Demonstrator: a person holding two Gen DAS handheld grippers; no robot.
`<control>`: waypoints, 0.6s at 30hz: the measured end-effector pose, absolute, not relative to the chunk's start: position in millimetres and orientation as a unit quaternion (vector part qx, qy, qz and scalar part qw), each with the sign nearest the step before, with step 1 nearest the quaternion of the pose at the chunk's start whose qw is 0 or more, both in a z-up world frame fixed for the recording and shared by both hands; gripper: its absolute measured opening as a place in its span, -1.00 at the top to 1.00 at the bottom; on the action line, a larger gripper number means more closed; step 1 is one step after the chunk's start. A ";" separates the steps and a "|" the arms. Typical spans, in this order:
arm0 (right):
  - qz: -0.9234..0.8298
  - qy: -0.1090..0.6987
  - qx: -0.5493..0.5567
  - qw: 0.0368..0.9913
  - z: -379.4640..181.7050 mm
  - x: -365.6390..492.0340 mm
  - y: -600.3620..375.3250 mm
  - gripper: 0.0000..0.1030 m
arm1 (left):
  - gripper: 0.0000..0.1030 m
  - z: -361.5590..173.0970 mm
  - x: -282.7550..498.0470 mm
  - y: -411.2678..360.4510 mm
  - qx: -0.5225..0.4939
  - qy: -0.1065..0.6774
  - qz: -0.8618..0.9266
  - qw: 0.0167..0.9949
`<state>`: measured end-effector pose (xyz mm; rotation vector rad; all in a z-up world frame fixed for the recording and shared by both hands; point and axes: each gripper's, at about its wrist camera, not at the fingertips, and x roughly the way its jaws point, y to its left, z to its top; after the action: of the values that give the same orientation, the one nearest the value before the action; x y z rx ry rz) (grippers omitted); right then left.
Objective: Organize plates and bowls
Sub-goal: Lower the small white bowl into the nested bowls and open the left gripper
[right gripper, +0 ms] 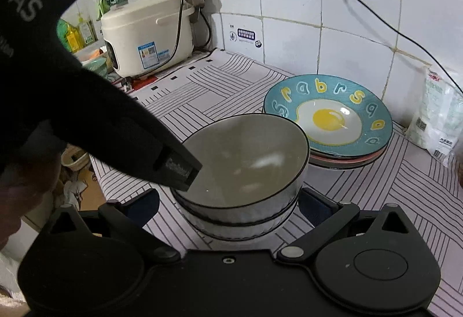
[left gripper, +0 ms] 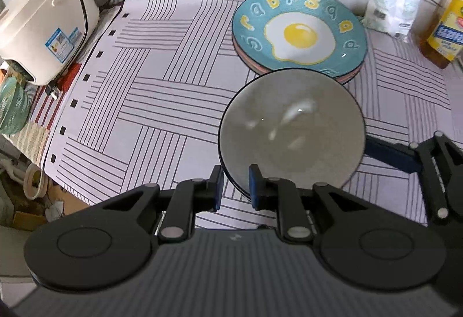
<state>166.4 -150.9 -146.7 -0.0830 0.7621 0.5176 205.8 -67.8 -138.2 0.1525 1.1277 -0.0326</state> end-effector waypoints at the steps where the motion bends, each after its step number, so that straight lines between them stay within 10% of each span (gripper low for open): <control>1: 0.249 0.365 -0.037 0.896 -146.3 163.4 -150.7 -1.00 | 0.64 -135.8 202.9 -67.9 0.071 0.531 -0.021 0.844; 18: 0.185 0.337 -0.009 0.923 -142.9 102.1 -148.2 -1.00 | 0.21 -111.4 149.7 -46.8 0.038 0.474 -0.086 0.875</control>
<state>102.1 -148.2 -142.9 -0.0187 0.6914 0.3796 149.7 -46.8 -111.4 0.0799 0.9903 -0.1796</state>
